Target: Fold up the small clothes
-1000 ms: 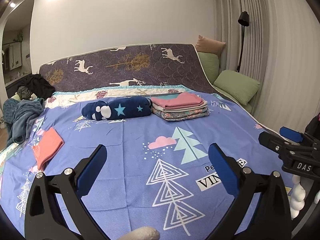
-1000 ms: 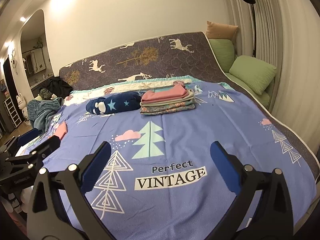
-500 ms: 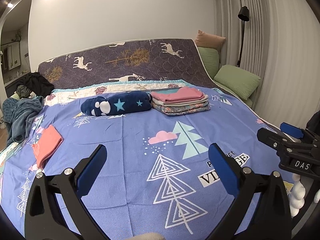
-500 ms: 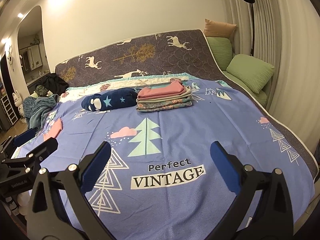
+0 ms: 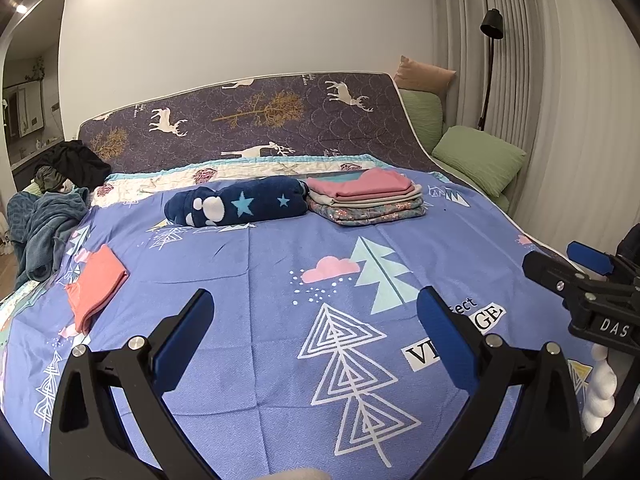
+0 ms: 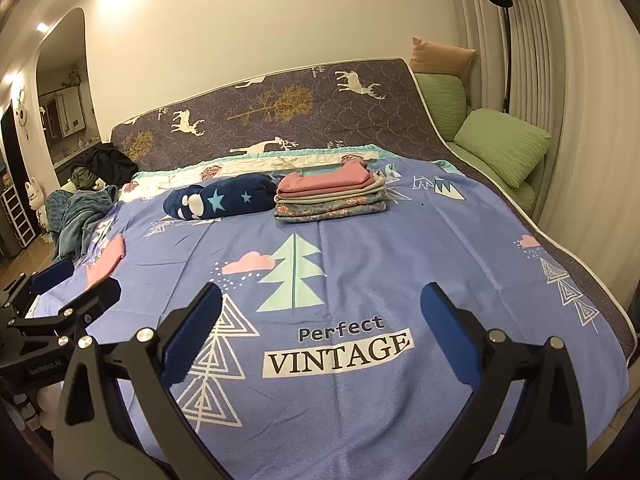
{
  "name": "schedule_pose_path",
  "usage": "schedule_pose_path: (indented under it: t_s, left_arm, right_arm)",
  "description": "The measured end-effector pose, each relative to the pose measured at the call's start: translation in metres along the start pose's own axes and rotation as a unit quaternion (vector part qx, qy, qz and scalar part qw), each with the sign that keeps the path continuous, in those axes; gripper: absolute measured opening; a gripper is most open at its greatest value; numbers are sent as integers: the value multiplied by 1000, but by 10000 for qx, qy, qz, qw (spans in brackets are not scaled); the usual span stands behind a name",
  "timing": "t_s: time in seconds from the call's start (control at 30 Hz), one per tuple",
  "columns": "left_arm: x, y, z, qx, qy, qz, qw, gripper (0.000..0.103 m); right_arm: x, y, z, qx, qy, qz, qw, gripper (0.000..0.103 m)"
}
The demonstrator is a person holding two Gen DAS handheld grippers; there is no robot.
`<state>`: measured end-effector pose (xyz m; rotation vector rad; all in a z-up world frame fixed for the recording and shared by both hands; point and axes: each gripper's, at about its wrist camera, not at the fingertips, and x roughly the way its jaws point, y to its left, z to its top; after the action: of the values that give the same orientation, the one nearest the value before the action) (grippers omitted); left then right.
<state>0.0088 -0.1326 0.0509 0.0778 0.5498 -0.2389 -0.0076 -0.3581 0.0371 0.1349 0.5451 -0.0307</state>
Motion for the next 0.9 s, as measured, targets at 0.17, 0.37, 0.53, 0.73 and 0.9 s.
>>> schedule_pose_path:
  t_s: [0.17, 0.37, 0.53, 0.73, 0.9]
  left_arm:
    - [1, 2, 0, -9, 15, 5, 10000, 101]
    - [3, 5, -1, -24, 39, 7, 10000, 101]
    - [3, 6, -2, -32, 39, 11, 10000, 101]
    - [3, 7, -3, -36, 44, 17, 10000, 101]
    - [2, 9, -3, -33, 44, 26, 10000, 101]
  right_arm:
    - [2, 0, -1, -15, 14, 13, 10000, 101]
    - [4, 4, -1, -70, 41, 34, 10000, 101]
    - [4, 5, 0, -100, 53, 31, 9999, 101]
    - [5, 8, -1, -135, 73, 35, 9999, 101]
    - [5, 9, -1, -149, 81, 38, 9998, 101]
